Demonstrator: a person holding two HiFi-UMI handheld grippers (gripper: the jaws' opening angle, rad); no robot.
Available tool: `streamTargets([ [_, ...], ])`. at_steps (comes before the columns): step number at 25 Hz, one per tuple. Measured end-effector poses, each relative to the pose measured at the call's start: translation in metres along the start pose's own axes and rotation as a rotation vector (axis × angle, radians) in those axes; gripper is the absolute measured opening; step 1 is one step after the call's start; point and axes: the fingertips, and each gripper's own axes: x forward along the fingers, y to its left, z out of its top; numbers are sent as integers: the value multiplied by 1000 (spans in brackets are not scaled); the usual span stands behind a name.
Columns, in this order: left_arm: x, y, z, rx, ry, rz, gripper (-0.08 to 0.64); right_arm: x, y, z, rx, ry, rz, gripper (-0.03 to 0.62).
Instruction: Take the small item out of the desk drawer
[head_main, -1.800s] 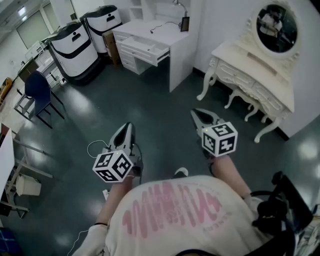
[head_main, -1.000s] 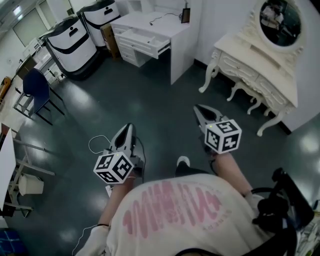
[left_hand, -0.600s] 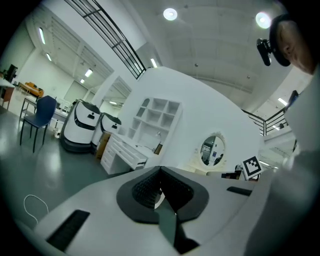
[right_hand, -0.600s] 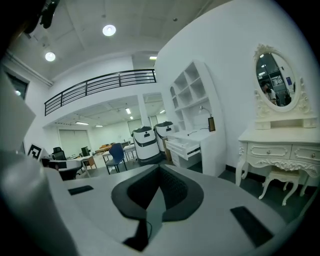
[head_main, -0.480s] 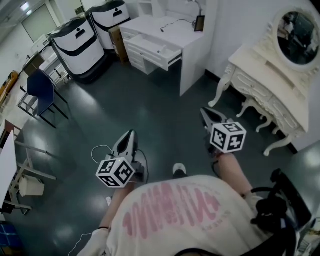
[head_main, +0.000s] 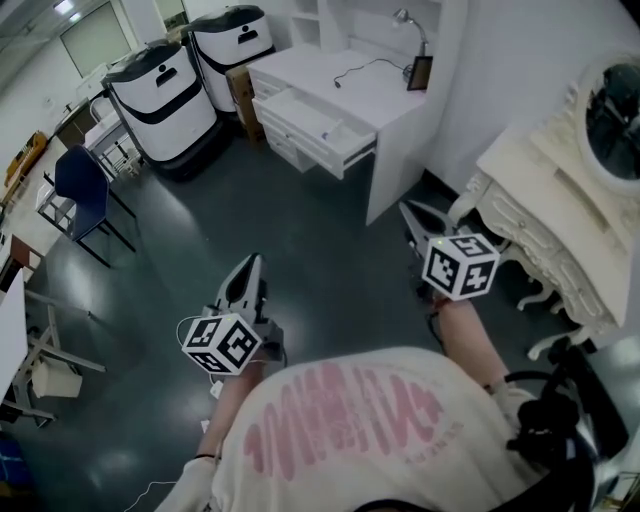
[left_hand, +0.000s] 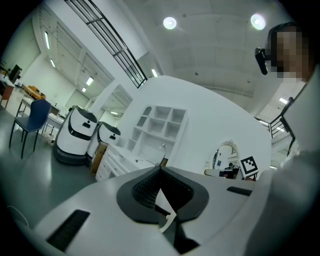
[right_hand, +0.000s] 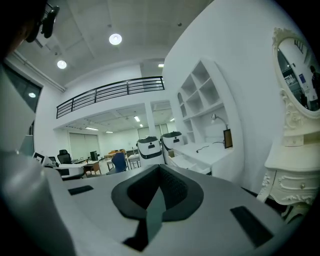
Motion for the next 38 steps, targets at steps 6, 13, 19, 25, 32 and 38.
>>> streamTargets([
  [6,42,20,-27,-10,72,34,28,36,-29,-29,-19,77,-9,15],
  [13,87,60,-44,-79,118,47,28,88,-61,-79,54,208,-38,15],
  [19,170,89,-33,-31,184,-26,28,150,-85,-65,46,218,-80,15],
  [25,248,122,9,-49,193,-115,28,220,-101,-24,68,180,-122,15],
  [32,320,166,59,3,214,-193,28,285,-111,32,53,102,-189,15],
  [38,357,194,67,-1,232,-226,28,321,-117,34,52,110,-219,15],
])
